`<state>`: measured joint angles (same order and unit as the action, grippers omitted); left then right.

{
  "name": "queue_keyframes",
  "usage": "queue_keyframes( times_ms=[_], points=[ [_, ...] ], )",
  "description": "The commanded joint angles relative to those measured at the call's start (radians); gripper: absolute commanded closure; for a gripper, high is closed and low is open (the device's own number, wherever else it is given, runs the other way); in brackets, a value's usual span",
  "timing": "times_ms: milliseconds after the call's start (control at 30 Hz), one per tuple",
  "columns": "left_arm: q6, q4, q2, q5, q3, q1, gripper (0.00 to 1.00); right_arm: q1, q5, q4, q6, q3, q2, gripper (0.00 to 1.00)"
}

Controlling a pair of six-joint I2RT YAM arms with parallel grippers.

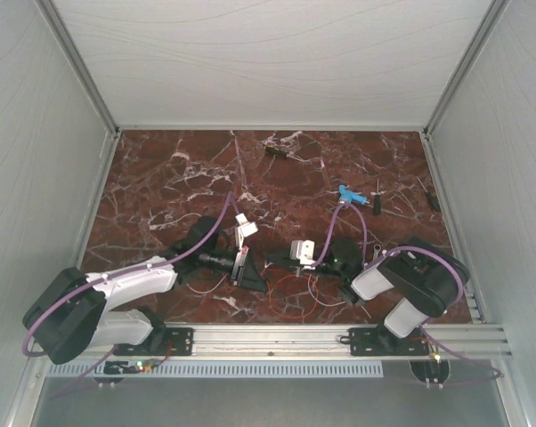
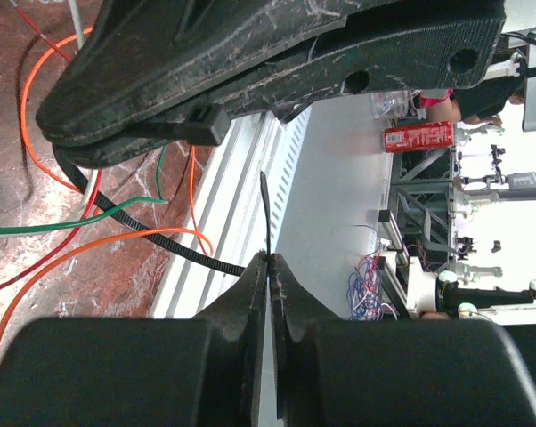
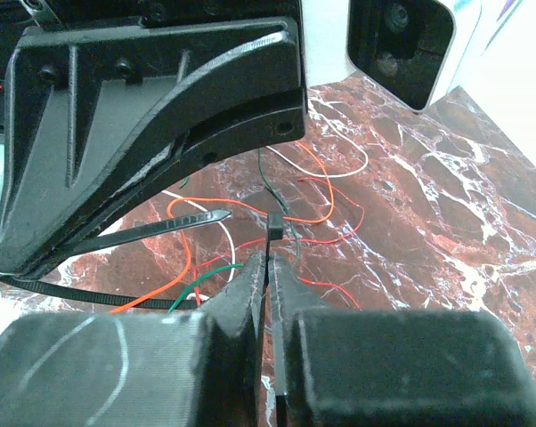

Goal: Zip-tie the wires
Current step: Tie the cable at the center of the board.

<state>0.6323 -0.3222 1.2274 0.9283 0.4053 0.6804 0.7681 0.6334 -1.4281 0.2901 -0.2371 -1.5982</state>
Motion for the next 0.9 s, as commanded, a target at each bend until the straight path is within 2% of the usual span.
queue_keyframes(
  times_ms=[0, 867],
  points=[
    [0.022, -0.055, -0.017, 0.047, 0.004, -0.006, 1.0, 0.013, 0.012, -0.198, 0.039, 0.012, 0.03, 1.0],
    [0.023, -0.054, -0.02, 0.058, 0.009, -0.005, 1.0, 0.034, 0.016, -0.181, 0.059, 0.03, 0.073, 1.0]
  ],
)
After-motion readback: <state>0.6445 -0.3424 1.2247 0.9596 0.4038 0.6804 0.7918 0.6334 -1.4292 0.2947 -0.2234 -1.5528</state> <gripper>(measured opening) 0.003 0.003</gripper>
